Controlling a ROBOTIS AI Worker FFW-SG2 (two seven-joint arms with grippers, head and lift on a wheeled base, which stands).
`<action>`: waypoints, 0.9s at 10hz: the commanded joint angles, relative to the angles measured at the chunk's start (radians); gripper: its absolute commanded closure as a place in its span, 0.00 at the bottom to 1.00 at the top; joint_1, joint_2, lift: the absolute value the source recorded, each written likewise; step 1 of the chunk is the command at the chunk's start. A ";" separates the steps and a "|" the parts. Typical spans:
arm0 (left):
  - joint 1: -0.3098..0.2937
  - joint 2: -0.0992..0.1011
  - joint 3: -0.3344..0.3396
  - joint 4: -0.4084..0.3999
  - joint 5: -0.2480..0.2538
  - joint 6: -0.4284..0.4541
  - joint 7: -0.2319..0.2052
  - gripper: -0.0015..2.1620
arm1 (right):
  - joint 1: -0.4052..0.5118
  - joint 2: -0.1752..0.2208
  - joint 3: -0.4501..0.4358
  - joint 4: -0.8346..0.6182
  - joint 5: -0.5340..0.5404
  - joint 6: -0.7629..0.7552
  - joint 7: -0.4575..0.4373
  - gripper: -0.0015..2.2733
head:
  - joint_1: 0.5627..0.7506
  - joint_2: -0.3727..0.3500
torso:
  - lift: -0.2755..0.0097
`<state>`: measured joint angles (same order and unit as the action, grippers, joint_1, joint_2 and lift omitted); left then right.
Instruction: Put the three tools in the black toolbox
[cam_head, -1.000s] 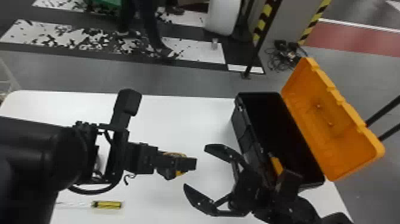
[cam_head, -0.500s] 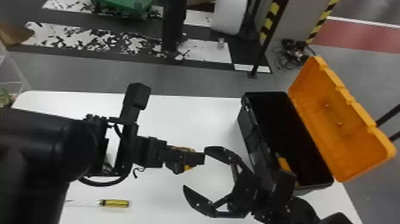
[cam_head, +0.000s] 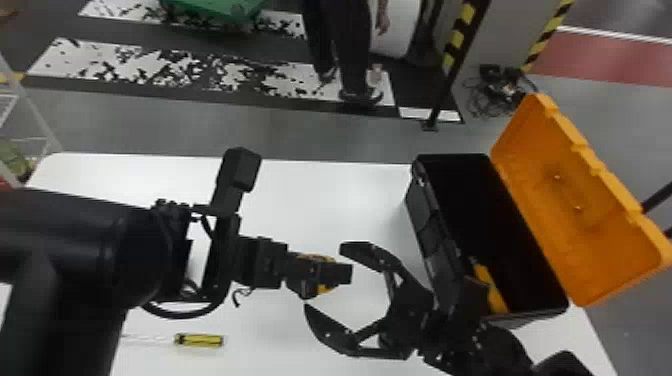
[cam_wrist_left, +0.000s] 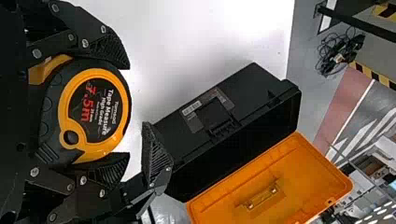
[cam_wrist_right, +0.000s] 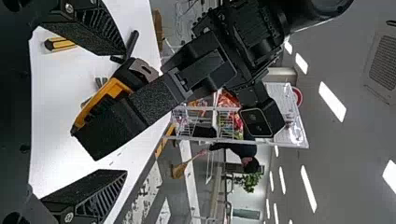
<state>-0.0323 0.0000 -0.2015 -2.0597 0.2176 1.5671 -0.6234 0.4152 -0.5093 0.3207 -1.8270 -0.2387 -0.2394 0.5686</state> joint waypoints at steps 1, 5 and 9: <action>0.000 -0.003 -0.001 0.000 0.014 0.004 0.002 0.85 | -0.004 0.012 0.005 0.000 0.001 0.015 -0.001 0.05 | 0.70 0.31 | 0.77; 0.017 -0.003 0.001 -0.007 0.040 0.004 0.007 0.85 | -0.021 0.017 0.008 -0.020 -0.002 0.171 0.000 0.60 | 0.70 0.32 | 0.77; 0.020 -0.003 0.002 0.003 0.036 0.004 0.013 0.85 | -0.019 0.017 0.003 -0.044 0.007 0.208 -0.001 0.83 | 0.70 0.31 | 0.77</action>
<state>-0.0132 0.0000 -0.1994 -2.0587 0.2550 1.5670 -0.6111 0.3960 -0.4927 0.3247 -1.8692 -0.2319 -0.0311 0.5678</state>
